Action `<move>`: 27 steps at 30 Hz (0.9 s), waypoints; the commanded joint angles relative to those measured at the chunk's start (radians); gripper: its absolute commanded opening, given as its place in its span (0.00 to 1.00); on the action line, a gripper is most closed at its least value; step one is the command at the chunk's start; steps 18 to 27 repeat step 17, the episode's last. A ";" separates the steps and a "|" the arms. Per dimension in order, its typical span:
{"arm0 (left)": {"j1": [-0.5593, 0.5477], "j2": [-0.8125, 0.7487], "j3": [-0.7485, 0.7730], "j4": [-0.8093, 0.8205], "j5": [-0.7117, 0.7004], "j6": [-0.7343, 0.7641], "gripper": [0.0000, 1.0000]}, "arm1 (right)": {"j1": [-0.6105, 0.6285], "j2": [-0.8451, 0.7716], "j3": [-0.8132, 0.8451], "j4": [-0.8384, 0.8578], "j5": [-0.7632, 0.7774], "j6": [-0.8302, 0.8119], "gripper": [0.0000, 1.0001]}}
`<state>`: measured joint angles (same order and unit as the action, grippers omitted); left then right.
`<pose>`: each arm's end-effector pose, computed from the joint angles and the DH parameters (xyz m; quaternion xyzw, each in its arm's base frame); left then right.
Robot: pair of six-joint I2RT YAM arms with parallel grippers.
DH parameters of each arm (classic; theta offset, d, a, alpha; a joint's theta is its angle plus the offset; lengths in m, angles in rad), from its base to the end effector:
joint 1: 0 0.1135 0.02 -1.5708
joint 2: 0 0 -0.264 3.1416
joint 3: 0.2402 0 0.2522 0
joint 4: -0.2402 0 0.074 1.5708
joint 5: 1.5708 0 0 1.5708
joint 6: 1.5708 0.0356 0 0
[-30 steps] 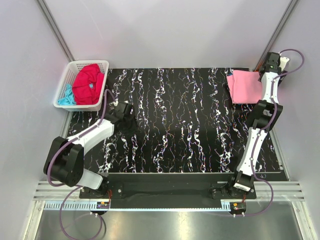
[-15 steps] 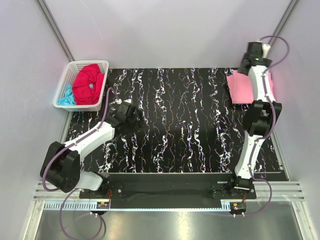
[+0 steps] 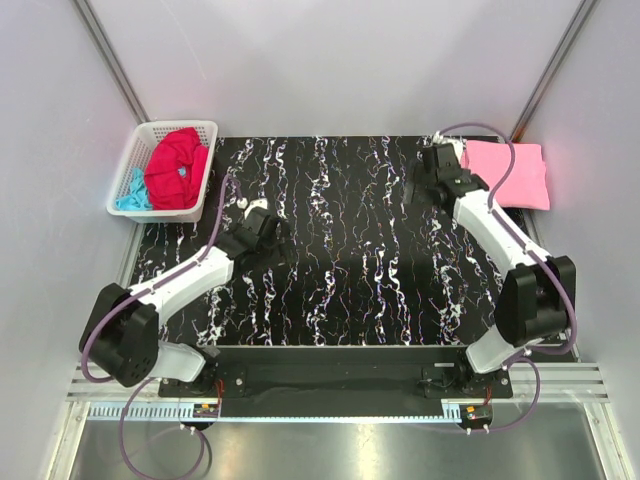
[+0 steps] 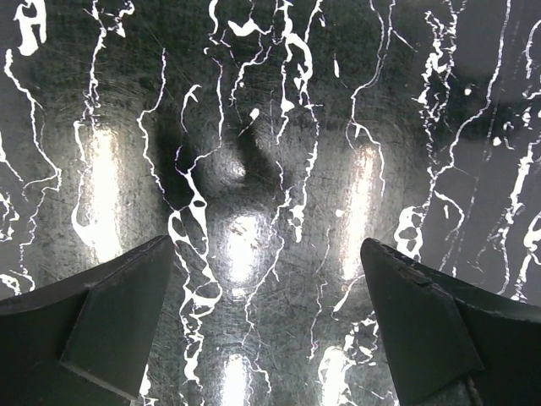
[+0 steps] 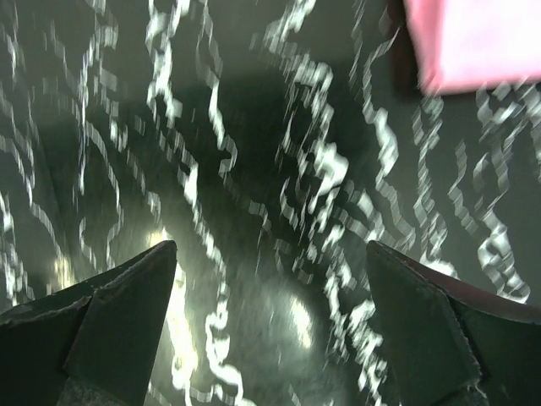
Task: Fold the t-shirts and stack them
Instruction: Reset both grippers
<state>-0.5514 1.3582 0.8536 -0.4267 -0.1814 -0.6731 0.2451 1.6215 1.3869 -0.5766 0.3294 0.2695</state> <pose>0.2357 -0.1374 0.2182 -0.0859 0.9419 -0.1095 0.3056 0.3518 0.0761 0.3005 0.0720 0.9154 -0.0542 0.3924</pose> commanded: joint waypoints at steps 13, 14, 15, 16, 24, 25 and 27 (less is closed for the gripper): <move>-0.038 0.058 0.139 -0.009 -0.174 0.026 0.99 | 0.152 -0.249 -0.359 0.107 -0.062 0.171 1.00; -0.041 0.061 0.145 -0.012 -0.174 0.026 0.99 | 0.154 -0.241 -0.364 0.109 -0.061 0.175 1.00; -0.042 0.059 0.148 -0.018 -0.174 0.026 0.99 | 0.157 -0.235 -0.367 0.110 -0.062 0.174 1.00; -0.044 0.059 0.147 -0.021 -0.174 0.027 0.99 | 0.166 -0.230 -0.368 0.113 -0.058 0.174 1.00; -0.045 0.059 0.148 -0.021 -0.176 0.027 0.99 | 0.172 -0.230 -0.370 0.115 -0.047 0.172 1.00; -0.045 0.059 0.148 -0.021 -0.176 0.027 0.99 | 0.172 -0.230 -0.370 0.115 -0.047 0.172 1.00; -0.045 0.059 0.148 -0.021 -0.176 0.027 0.99 | 0.172 -0.230 -0.370 0.115 -0.047 0.172 1.00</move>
